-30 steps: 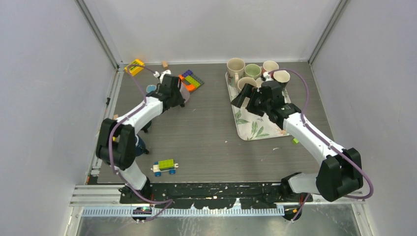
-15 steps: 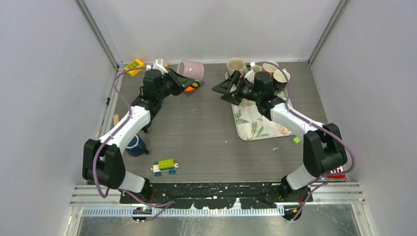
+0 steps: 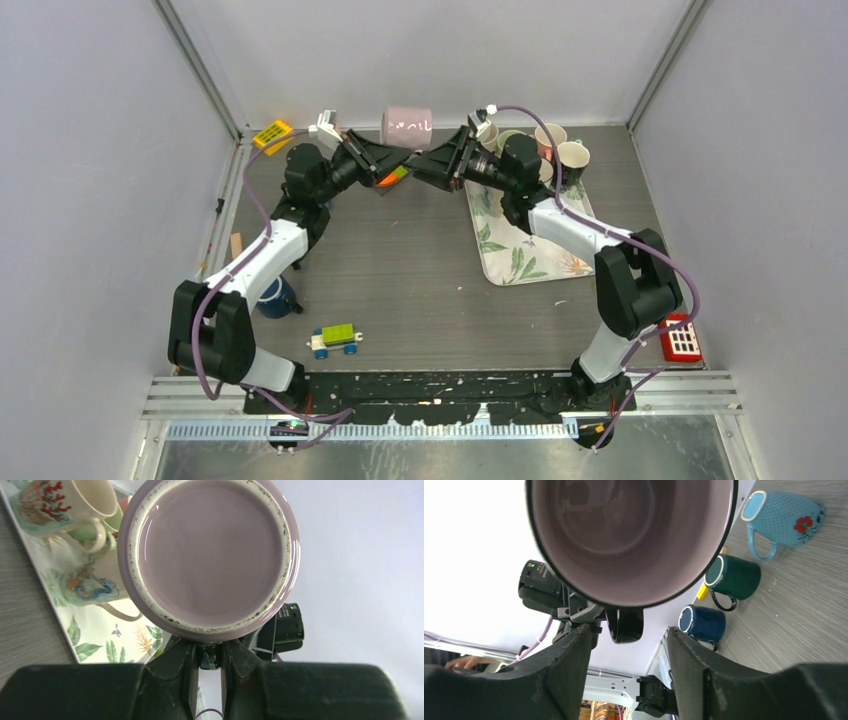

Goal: Turn the mug right side up
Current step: Turn over the cup at the center of the board.

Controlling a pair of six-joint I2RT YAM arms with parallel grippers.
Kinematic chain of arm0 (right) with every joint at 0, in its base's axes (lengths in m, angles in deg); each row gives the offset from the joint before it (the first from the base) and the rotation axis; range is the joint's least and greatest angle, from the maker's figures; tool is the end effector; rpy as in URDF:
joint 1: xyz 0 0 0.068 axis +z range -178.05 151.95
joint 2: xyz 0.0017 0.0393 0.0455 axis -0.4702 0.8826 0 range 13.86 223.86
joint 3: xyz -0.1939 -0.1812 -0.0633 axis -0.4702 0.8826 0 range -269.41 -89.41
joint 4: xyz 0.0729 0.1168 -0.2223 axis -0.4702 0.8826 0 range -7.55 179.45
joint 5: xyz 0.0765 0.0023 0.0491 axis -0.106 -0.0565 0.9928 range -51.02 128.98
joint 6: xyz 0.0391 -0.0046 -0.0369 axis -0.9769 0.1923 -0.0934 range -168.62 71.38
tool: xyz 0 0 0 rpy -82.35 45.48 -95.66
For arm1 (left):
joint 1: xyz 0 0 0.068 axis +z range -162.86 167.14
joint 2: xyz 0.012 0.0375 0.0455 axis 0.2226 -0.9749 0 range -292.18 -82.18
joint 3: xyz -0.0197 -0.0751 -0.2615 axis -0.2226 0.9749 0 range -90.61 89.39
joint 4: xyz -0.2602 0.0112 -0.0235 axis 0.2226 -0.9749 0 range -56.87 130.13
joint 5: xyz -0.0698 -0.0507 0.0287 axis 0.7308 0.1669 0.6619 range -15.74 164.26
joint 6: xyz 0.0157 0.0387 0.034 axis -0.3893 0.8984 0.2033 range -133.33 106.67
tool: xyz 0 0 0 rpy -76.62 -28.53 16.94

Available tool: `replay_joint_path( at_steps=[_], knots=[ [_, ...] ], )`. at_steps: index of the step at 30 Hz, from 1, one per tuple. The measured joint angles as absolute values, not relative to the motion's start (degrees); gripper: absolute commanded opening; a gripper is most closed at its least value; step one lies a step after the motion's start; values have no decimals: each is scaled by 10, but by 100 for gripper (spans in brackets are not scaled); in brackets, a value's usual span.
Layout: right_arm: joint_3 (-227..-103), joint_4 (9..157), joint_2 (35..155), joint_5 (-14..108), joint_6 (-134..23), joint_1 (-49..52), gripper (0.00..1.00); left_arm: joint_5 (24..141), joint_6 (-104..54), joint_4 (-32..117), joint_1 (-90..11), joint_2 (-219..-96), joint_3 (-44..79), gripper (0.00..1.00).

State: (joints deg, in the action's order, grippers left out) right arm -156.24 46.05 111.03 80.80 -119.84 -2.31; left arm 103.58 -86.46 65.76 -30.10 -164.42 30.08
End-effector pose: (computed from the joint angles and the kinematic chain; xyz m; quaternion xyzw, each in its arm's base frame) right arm 0.3452 0.1928 0.3141 -0.0032 0.6787 0.6783 0.2817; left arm 0.3180 -0.1169 0.3399 -0.1511 0.6758 -0.6197 0.3695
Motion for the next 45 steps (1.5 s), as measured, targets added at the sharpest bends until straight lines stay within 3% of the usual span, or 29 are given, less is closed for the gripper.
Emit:
replay_joint_path(
  at_steps=[6,18,24,27,28,31,34,45],
  knots=[
    [-1582,433,1127,818,-1226,-22,43,1063,-893,701,-301,-1648,306,0],
    [-1591,411,1130,829,-1247,-15,23,1095,-924,746,-300,-1665,307,0],
    [-1591,405,1130,830,-1254,-15,3,1107,-927,769,-297,-1672,307,0],
    [-1591,410,1130,830,-1251,-15,1,1110,-926,772,-297,-1674,309,1],
    [-1591,413,1130,830,-1248,-15,1,1111,-926,773,-296,-1674,311,7],
    [-1591,440,1128,828,-1224,-14,1,1111,-924,772,-295,-1674,320,40],
    [-1591,503,1114,809,-1174,-7,1,1112,-919,771,-295,-1675,331,60],
    [-1618,828,1042,635,-938,39,1,1114,-877,729,-304,-1679,366,77]
  ],
)
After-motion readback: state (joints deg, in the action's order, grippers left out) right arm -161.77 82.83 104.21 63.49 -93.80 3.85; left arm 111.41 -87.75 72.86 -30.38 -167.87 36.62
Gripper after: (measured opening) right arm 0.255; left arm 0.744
